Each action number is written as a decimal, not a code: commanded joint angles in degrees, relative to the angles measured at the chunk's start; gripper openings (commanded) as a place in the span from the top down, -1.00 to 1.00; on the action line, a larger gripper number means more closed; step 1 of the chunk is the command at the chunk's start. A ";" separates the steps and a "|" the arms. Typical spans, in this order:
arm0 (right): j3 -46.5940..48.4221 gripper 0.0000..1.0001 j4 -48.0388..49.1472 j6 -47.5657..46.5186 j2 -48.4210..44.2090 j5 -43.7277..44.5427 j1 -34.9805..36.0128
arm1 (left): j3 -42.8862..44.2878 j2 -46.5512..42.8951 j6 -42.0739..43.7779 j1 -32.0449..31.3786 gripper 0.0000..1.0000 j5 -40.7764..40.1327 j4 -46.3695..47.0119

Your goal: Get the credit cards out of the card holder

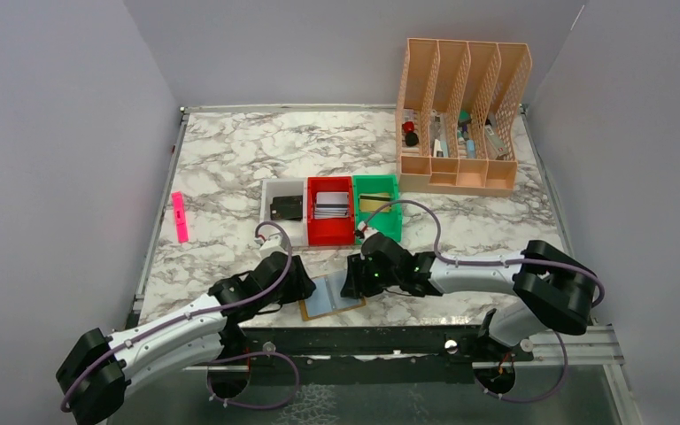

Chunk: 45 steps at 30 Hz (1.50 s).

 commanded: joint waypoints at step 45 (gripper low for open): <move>4.80 0.52 -4.22 -3.93 -2.77 -1.68 0.57 | -0.64 2.93 1.52 -0.04 0.26 1.38 4.04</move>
